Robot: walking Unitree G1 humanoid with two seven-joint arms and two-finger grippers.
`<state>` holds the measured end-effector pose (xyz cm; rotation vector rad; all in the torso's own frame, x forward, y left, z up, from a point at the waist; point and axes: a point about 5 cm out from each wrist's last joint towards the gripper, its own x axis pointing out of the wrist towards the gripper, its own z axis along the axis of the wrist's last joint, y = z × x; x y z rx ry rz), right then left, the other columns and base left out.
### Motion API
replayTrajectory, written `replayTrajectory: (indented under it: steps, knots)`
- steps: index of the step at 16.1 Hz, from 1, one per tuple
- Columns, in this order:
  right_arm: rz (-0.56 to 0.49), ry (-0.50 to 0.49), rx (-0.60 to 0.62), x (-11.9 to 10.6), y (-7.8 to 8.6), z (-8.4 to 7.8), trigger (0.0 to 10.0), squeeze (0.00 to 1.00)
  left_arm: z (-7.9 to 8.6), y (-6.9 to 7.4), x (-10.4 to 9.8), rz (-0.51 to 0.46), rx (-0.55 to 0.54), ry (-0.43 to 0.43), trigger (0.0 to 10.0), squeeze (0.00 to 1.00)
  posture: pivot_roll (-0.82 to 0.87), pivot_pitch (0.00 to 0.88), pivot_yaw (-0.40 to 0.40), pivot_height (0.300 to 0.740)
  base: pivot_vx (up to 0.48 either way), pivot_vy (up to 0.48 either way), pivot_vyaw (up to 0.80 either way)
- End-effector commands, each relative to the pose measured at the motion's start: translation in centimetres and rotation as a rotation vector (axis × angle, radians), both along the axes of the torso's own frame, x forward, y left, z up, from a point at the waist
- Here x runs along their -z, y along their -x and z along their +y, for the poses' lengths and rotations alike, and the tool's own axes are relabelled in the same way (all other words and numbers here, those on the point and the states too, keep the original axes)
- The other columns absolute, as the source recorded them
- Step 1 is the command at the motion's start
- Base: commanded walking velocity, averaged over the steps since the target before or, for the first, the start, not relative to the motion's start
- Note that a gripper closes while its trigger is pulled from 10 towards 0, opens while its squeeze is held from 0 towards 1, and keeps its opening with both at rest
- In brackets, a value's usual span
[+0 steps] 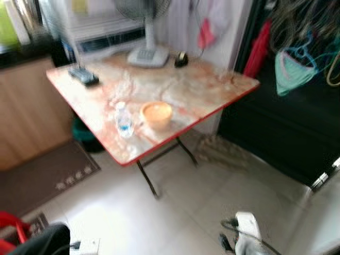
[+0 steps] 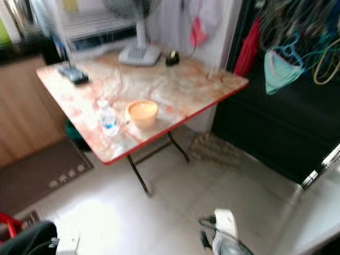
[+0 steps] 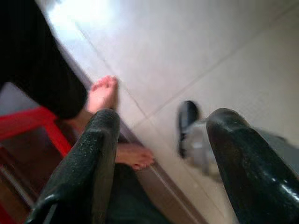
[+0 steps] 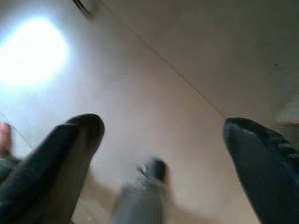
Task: Restocking fridge
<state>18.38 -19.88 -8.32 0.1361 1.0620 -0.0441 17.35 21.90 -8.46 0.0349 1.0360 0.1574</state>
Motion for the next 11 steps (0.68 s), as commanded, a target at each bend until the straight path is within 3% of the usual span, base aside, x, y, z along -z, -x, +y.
replayTrajectory:
  steps: [1, 6, 11]
  knots:
    - [-0.024, -0.006, 0.0, -0.42, -0.92, 0.25, 10.0, 0.0, 0.34, 0.02, -0.05, 0.008, -0.002, -0.007, 10.0, 0.0, 0.11, 0.0, -0.053, 0.74, 0.244, 0.0, 0.0]
    - [-0.03, 0.003, -0.022, -0.42, -0.92, 0.28, 10.0, 0.0, 0.38, 0.11, -0.02, 0.008, -0.001, -0.009, 10.0, 0.0, 0.11, 0.0, -0.05, 0.74, 0.243, 0.0, 0.0]
    - [-0.03, 0.002, -0.029, -0.43, -0.96, 0.36, 10.0, 0.0, 0.45, 0.1, -0.04, 0.008, -0.002, -0.012, 10.0, 0.0, 0.11, 0.0, -0.046, 0.74, 0.244, 0.0, 0.72]
